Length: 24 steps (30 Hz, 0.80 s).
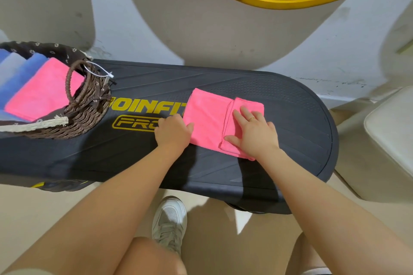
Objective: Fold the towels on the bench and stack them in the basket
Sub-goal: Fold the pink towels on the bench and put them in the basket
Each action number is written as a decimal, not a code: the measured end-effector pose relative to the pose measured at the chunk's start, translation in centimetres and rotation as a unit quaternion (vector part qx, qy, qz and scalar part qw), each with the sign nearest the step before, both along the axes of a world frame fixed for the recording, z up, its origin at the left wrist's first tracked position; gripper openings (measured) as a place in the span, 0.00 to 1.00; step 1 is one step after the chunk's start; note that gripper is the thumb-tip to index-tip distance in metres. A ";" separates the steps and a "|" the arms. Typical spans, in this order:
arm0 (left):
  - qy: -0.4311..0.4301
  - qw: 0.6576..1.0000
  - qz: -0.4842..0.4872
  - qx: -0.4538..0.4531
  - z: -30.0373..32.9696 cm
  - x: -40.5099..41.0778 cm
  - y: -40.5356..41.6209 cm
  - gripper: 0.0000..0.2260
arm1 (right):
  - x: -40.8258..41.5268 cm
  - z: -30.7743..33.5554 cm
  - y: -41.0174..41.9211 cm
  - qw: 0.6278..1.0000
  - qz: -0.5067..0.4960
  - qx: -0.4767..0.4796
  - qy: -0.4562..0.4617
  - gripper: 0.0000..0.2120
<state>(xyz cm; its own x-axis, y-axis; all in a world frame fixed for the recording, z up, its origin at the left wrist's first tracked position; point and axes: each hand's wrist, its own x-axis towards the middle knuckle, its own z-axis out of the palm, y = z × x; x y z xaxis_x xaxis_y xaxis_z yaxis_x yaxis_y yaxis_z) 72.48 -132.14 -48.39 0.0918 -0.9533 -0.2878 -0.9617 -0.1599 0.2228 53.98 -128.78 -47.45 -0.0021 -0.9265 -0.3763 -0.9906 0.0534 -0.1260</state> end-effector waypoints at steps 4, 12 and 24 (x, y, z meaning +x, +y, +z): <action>0.220 0.974 -0.013 -0.048 0.3 -0.5 -0.1 0.14 | 0.6 0.4 -0.8 1.000 -0.001 -0.011 0.027 0.35; 0.312 0.931 -0.183 -0.052 3.0 -6.1 1.7 0.14 | -2.2 2.5 -1.8 0.910 -0.171 0.039 -0.376 0.16; 0.138 0.920 -0.357 0.086 0.2 -7.9 4.0 0.37 | -3.5 -0.3 -2.5 0.915 -0.315 -0.065 -0.245 0.17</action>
<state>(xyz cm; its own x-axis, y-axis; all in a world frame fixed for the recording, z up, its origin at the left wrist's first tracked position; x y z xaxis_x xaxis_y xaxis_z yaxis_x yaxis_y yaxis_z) 64.56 -128.11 -48.17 -0.6393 -0.6803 -0.3584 -0.7457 0.4348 0.5048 50.53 -131.31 -47.75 -0.4109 -0.8368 -0.3619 -0.5912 0.5467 -0.5929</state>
